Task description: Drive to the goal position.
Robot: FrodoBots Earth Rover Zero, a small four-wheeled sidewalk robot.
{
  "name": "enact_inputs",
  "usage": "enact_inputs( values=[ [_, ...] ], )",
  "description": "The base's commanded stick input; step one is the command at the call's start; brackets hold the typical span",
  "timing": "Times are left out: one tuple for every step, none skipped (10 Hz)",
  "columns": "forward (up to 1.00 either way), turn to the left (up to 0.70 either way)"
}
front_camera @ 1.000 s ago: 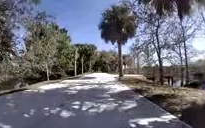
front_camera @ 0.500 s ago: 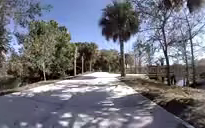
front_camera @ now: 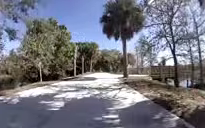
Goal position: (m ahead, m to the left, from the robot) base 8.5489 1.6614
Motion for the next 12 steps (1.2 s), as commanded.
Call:
enact_inputs(
  values=[
    [1.0, 0.0],
    [1.0, 0.0],
    [1.0, 0.0],
    [1.0, 0.0],
    [1.0, 0.0],
    [1.0, 0.0],
    [1.0, 0.0],
    [1.0, 0.0],
    [1.0, 0.0],
    [1.0, 0.0],
    [1.0, 0.0],
    [1.0, 0.0]
  ],
)
